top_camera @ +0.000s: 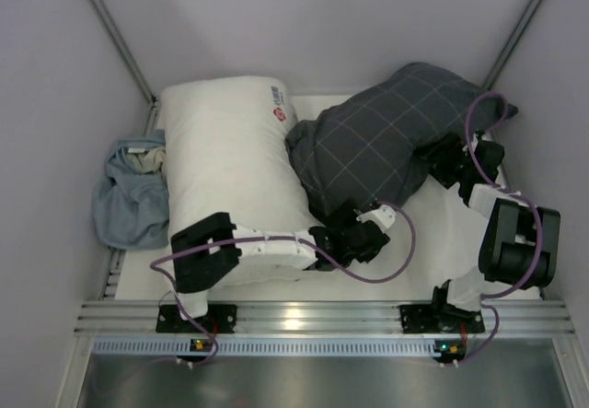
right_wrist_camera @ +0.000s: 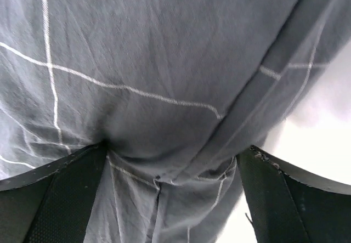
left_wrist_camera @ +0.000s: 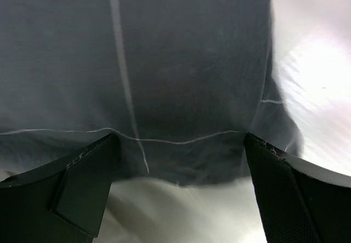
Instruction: Remove the pillowcase from the pillow
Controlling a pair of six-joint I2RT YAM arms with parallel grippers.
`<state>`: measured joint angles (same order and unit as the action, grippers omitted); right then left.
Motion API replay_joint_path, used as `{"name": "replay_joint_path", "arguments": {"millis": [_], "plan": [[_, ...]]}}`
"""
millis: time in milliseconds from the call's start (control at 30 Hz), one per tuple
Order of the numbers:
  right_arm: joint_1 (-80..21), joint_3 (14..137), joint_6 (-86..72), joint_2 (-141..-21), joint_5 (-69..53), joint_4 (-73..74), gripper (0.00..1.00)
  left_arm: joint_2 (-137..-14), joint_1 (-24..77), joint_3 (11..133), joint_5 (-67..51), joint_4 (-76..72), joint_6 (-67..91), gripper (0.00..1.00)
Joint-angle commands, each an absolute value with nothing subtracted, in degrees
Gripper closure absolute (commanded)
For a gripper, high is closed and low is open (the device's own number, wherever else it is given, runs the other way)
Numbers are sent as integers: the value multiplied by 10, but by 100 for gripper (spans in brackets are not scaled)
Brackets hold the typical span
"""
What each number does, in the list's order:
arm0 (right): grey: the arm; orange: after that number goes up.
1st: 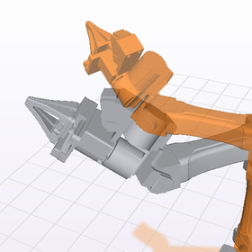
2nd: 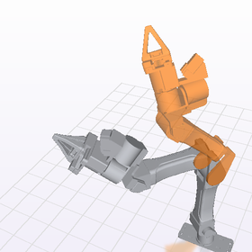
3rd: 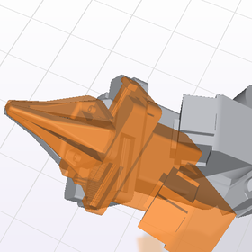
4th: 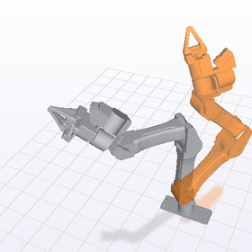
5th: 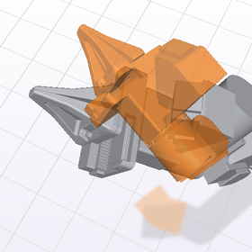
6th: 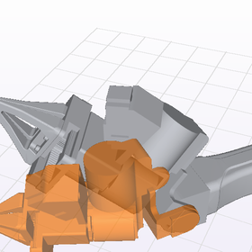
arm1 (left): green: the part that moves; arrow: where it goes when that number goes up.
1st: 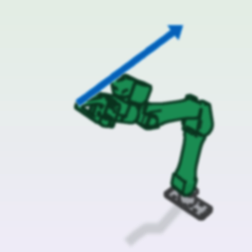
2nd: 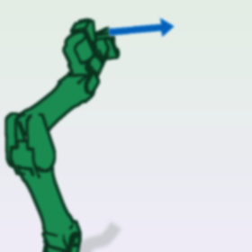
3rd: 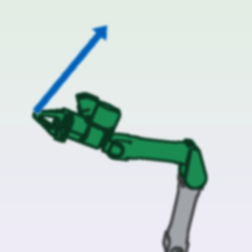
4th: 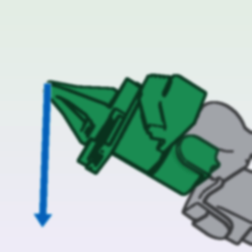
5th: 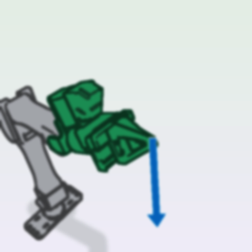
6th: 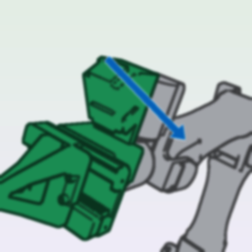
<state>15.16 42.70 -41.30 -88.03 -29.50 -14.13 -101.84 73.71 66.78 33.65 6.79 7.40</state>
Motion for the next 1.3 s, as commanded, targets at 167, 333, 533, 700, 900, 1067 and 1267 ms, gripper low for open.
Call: {"name": "replay_joint_path", "arguments": {"millis": [167, 333, 533, 700, 900, 1067, 1267], "plan": [[155, 413, -467, -889, -306, -313, 19, -1152, 744, 722, 479, -89, 4, 1], [152, 435, -482, -924, -323, -337, 53, -1181, 737, 734, 442, -131, -28, 1], [149, 450, -485, -924, -332, -343, 100, -1148, 720, 732, 381, -133, -44, 90], [148, 474, -448, -840, -310, -257, 100, -1074, 720, 746, 213, -81, -35, 100], [149, 584, -389, -707, -241, -69, 100, -992, 720, 776, -118, -36, 54, 100], [105, 795, -336, -724, -249, 41, 100, -978, 720, 806, -334, -72, 149, 100], [-75, 1135, -226, -940, -259, 261, 100, -862, 678, 684, -192, -96, 230, 100]]}}
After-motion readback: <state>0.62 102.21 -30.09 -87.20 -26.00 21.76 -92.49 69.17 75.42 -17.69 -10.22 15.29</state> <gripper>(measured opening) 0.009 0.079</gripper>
